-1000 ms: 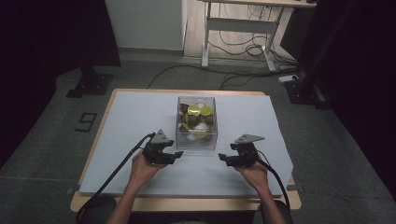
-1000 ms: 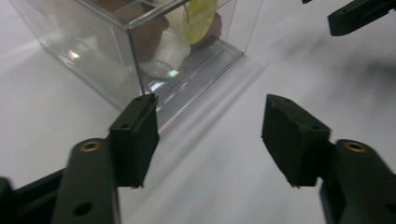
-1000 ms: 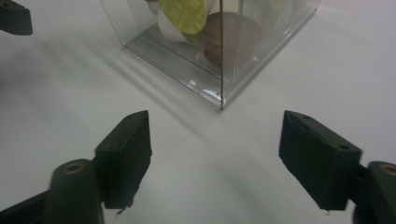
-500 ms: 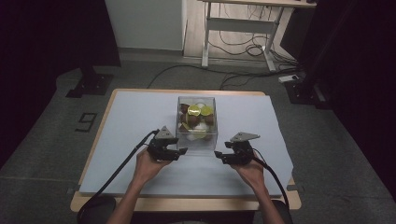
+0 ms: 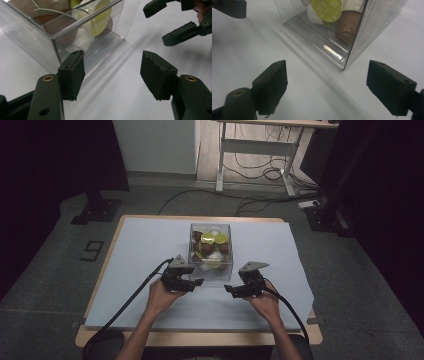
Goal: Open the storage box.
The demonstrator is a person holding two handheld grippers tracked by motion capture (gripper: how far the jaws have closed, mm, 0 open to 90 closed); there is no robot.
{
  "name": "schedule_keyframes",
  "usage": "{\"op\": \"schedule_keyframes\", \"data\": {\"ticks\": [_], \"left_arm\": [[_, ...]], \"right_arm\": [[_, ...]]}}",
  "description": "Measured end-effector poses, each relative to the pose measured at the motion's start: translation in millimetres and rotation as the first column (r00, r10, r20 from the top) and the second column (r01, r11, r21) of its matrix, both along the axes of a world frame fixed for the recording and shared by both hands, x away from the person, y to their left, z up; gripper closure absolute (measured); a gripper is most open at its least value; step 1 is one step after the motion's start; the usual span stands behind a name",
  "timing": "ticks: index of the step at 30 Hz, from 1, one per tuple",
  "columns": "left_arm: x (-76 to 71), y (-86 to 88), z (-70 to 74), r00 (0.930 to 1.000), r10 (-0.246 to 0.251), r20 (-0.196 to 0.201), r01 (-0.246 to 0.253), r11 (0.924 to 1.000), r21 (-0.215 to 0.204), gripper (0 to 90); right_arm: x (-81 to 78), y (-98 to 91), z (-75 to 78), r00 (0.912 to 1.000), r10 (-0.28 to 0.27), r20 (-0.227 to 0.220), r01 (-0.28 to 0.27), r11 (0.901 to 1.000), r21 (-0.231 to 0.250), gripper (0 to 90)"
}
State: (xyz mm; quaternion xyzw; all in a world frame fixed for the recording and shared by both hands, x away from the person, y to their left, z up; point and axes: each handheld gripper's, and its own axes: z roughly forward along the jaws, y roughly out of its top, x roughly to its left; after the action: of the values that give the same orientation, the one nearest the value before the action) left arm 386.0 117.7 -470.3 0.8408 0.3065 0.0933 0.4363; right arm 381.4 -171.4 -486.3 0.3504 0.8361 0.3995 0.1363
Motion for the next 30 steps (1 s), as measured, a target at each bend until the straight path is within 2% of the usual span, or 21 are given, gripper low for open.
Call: {"op": "schedule_keyframes", "data": {"ticks": [4,10,13,14,15,19,20,22,26,28,29,30], "left_arm": [[1.0,-2.1,-0.3,1.0,-0.002,0.0,0.002,1.0,0.0,34.0],[3.9,-5.6,0.1,1.0,-0.006,0.002,0.006,1.0,0.001,33.1],[6.3,-7.5,-0.4,1.0,-0.007,0.001,0.007,1.0,-0.003,32.6],[6.3,-7.5,-0.4,1.0,-0.007,0.001,0.007,1.0,-0.003,32.5],[7.5,-7.6,-1.1,1.0,-0.006,-0.003,0.006,1.0,-0.007,32.3],[8.8,-7.7,-1.8,0.9999,-0.008,-0.007,0.008,0.9999,-0.014,32.5],[9.3,-7.9,-2.0,0.9999,-0.008,-0.008,0.008,0.9998,-0.019,32.6],[10.6,-8.5,-2.2,0.9999,-0.009,-0.01,0.009,0.9996,-0.025,32.9],[11.8,-11.3,-1.9,1.0,-0.006,-0.003,0.006,0.9997,-0.022,33.3],[12.0,-12.1,-1.4,1.0,-0.005,0.002,0.005,0.9999,-0.016,33.5],[12.2,-13.3,-0.7,1.0,-0.002,0.008,0.003,0.9999,-0.013,34.1],[12.2,-13.3,-0.7,1.0,-0.002,0.008,0.003,0.9999,-0.013,34.2]], "right_arm": [[0.9,2.1,-0.1,1.0,0.006,-0.007,-0.006,1.0,0.0,14.3],[-0.3,6.8,4.0,0.998,0.057,0.027,-0.059,0.9964,0.061,13.2],[1.0,8.7,5.2,0.9978,0.066,0.012,-0.067,0.9911,0.115,13.4],[1.0,8.7,5.2,0.9978,0.066,0.012,-0.067,0.9911,0.115,13.4],[2.4,9.6,6.0,0.9981,0.061,-0.009,-0.06,0.9873,0.148,13.2],[4.3,11.8,6.6,0.9986,0.046,-0.025,-0.042,0.9852,0.167,12.1],[6.5,11.4,6.4,0.9984,0.033,-0.046,-0.023,0.9806,0.195,12.1],[7.2,11.2,6.2,0.9977,0.037,-0.056,-0.025,0.9773,0.21,13.3],[5.1,16.0,7.2,0.9991,0.036,-0.022,-0.032,0.9877,0.153,17.6],[4.6,17.3,7.7,0.9994,0.034,-0.01,-0.032,0.9888,0.146,19.1],[3.8,19.2,9.8,0.9995,0.025,0.019,-0.027,0.9915,0.127,26.2],[3.8,19.2,9.8,0.9995,0.025,0.019,-0.027,0.9915,0.127,26.2]]}}
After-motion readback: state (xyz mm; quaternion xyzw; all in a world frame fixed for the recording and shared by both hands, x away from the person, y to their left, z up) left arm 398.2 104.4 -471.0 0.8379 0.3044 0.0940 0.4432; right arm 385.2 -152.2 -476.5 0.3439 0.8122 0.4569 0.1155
